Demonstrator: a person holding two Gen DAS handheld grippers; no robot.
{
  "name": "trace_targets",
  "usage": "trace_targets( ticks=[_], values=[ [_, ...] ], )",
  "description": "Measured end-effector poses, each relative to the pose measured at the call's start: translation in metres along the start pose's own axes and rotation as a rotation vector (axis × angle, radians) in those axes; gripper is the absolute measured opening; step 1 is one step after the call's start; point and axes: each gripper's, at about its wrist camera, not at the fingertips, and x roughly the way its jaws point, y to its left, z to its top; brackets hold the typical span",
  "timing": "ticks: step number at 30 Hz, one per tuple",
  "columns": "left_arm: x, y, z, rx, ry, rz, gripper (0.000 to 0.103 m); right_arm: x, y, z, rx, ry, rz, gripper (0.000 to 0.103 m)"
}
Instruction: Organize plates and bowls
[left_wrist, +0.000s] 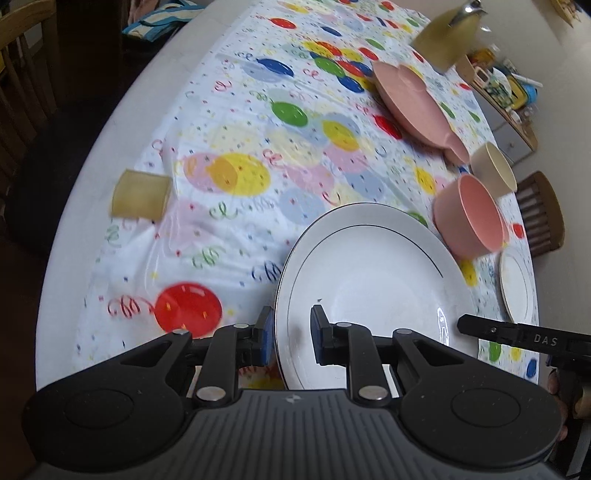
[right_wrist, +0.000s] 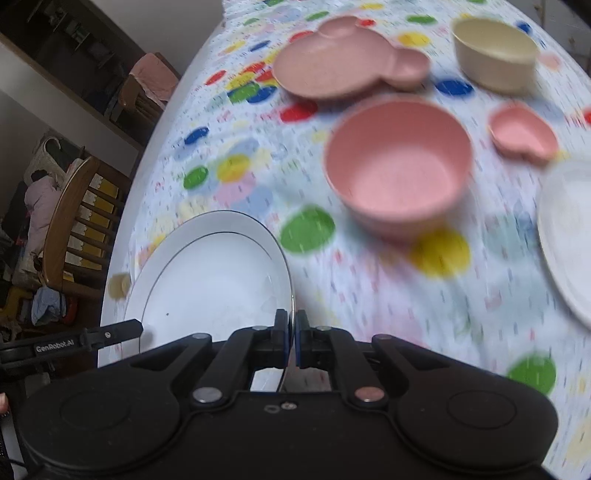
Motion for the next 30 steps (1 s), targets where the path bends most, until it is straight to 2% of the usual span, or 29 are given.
trace_targets(
  ticks=[5, 10, 23, 30],
  values=[
    [0.003, -0.007, -0.018, 0.036, 0.028, -0.004, 0.02, -0.003, -0.015, -0.03, 0.032, 0.006, -0.01, 0.004],
    [0.004, -0.008, -0.025, 0.056, 0.037, 0.003, 0.02, -0.004, -0.021, -0.046, 0.051, 0.003, -0.027, 0.004],
    [0.002, -0.012, -0.029, 0.09, 0.029, 0.034, 0.02, -0.001, -0.02, -0.057, 0.077, -0.006, -0.044, 0.004],
    [-0.017, -0.016, -0.03, 0.119, -0.015, 0.023, 0.02, -0.016, -0.018, -0.058, 0.068, -0.047, -0.073, 0.014]
  ],
)
